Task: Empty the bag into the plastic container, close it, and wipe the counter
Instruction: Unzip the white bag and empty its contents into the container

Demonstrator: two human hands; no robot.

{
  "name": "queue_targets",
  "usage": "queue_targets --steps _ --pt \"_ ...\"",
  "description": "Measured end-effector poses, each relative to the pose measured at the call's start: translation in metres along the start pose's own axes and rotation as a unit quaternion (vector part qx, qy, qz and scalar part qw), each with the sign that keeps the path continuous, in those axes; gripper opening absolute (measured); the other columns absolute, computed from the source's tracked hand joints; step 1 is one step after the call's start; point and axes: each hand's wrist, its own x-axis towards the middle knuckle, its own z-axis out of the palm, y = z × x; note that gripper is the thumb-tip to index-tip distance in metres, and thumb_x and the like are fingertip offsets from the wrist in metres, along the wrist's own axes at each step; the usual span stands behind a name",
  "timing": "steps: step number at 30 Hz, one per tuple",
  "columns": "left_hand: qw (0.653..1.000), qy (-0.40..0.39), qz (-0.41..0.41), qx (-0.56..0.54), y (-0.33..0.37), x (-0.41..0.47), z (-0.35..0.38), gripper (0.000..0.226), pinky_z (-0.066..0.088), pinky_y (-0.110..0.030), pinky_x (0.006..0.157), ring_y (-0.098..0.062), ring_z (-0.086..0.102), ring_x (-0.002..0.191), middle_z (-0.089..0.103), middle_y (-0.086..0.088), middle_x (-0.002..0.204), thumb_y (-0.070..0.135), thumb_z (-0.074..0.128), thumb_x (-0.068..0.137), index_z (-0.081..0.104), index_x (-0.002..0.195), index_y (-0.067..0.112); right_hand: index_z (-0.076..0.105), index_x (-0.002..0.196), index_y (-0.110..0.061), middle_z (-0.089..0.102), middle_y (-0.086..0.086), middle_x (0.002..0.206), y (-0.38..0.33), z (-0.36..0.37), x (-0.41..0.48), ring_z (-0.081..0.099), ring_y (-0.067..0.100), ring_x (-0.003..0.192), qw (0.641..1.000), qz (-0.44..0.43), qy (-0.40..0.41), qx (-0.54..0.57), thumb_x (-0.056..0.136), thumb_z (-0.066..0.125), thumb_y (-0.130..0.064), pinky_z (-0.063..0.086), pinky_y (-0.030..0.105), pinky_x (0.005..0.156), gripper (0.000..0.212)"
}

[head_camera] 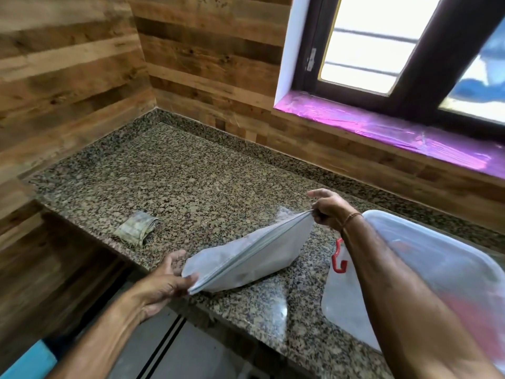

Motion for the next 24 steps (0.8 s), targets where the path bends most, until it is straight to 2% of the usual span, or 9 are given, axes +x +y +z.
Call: queue_targets --steps 2,4,6,7,10,12,17,19,24 --pt "0.998 -0.017 -0.06 -0.026 0.001 0.0 0.001 0.074 0.064 -0.032 0.061 -0.027 0.068 0.089 0.064 -0.022 0.125 0.016 0.081 0.073 0.048 0.139 0.014 0.061 0.132 -0.001 0.046 0.01 0.063 -0.003 -0.007 -0.003 0.042 0.015 0.039 0.998 -0.007 -0.028 -0.06 0.094 0.037 0.021 0.031 0.017 0.037 0.05" --pt "0.993 -0.027 -0.1 -0.047 0.003 0.002 0.005 0.071 0.064 -0.034 0.058 -0.023 0.065 0.068 0.065 -0.021 0.101 0.045 0.073 0.08 0.054 0.133 0.001 0.063 0.129 0.001 0.053 0.011 0.067 -0.005 -0.013 -0.003 0.051 0.009 0.033 0.993 -0.013 -0.05 -0.11 0.096 0.048 0.017 0.041 0.015 0.034 0.039" --pt "0.99 -0.025 -0.117 -0.068 0.007 0.008 0.009 0.077 0.065 -0.042 0.058 -0.026 0.068 0.061 0.067 -0.024 0.089 0.059 0.062 0.084 0.056 0.126 -0.006 0.066 0.118 -0.002 0.056 0.008 0.069 -0.007 -0.013 -0.003 0.056 0.006 0.035 0.988 -0.005 -0.067 -0.136 0.098 0.059 0.008 0.048 0.016 0.036 0.023" --pt "0.989 -0.025 -0.118 -0.083 0.01 0.01 0.012 0.076 0.065 -0.046 0.059 -0.031 0.072 0.065 0.07 -0.03 0.096 0.059 0.059 0.087 0.056 0.126 -0.007 0.065 0.108 -0.005 0.055 0.007 0.068 -0.009 -0.013 -0.003 0.056 0.008 0.039 0.986 0.004 -0.074 -0.151 0.099 0.064 0.0 0.05 0.018 0.038 0.01" --pt "0.986 -0.033 -0.118 -0.114 0.017 0.013 0.023 0.063 0.064 -0.05 0.054 -0.043 0.076 0.082 0.06 -0.043 0.127 0.044 0.062 0.093 0.055 0.131 -0.006 0.059 0.085 -0.009 0.061 0.012 0.071 -0.013 -0.013 0.001 0.059 0.016 0.045 0.975 0.036 -0.068 -0.211 0.098 0.071 -0.027 0.047 0.019 0.037 0.026" --pt "0.987 -0.047 -0.108 -0.107 0.013 0.015 0.027 0.058 0.063 -0.045 0.049 -0.041 0.076 0.073 0.063 -0.042 0.119 0.028 0.065 0.092 0.054 0.137 -0.006 0.063 0.084 -0.007 0.068 0.014 0.071 -0.014 -0.013 0.003 0.063 0.015 0.038 0.969 0.055 -0.077 -0.23 0.097 0.072 -0.029 0.045 0.017 0.036 0.028" --pt "0.988 -0.026 -0.088 -0.124 -0.001 0.026 0.022 0.059 0.06 -0.037 0.041 -0.03 0.074 0.056 0.072 -0.031 0.105 -0.01 0.058 0.088 0.053 0.143 0.009 0.073 0.115 -0.001 0.061 0.003 0.068 -0.018 -0.021 0.011 0.052 0.007 0.05 0.958 0.072 -0.126 -0.247 0.098 0.069 -0.01 0.046 0.018 0.041 0.02" --pt "0.987 -0.02 -0.089 -0.13 -0.008 0.026 0.023 0.065 0.058 -0.036 0.039 -0.03 0.074 0.055 0.072 -0.035 0.103 -0.011 0.062 0.078 0.054 0.14 0.008 0.069 0.128 -0.002 0.066 0.003 0.066 -0.018 -0.027 0.017 0.053 0.006 0.048 0.953 0.086 -0.16 -0.241 0.101 0.063 -0.005 0.044 0.015 0.04 0.028" --pt "0.986 -0.01 -0.064 -0.154 -0.025 0.032 0.013 0.063 0.066 -0.042 0.06 -0.033 0.077 0.077 0.074 -0.026 0.106 0.0 0.067 0.083 0.048 0.143 0.004 0.067 0.13 -0.019 0.077 0.008 0.079 -0.024 -0.027 0.027 0.07 0.011 0.053 0.919 0.125 -0.228 -0.297 0.103 0.057 -0.001 0.053 0.02 0.046 0.034"
